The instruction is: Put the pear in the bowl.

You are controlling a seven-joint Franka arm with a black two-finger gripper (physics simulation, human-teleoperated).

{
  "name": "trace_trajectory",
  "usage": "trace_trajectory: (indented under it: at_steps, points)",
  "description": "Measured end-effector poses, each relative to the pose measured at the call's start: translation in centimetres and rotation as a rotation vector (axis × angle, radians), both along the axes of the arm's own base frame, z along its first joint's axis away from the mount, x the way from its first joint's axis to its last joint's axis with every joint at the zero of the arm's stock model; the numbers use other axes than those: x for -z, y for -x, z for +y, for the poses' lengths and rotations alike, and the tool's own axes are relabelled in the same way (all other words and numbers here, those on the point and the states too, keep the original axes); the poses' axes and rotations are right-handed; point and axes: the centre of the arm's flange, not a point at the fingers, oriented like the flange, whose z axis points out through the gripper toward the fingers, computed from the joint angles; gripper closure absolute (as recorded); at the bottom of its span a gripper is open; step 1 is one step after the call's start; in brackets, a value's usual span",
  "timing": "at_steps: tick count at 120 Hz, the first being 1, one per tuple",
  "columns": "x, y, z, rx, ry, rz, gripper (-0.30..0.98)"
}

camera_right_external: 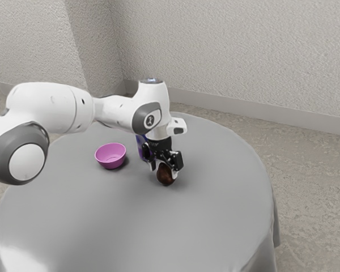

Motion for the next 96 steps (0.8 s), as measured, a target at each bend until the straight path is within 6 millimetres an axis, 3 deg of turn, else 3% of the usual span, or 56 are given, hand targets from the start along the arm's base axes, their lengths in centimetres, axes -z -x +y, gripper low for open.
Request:
trace_trajectory:
  at_steps: [66,96]
  points:
    - [1.5,-0.4,0.0,0.023,0.003,0.003,0.01]
    - [1.3,-0.5,-0.1,0.026,0.006,-0.004,0.18]
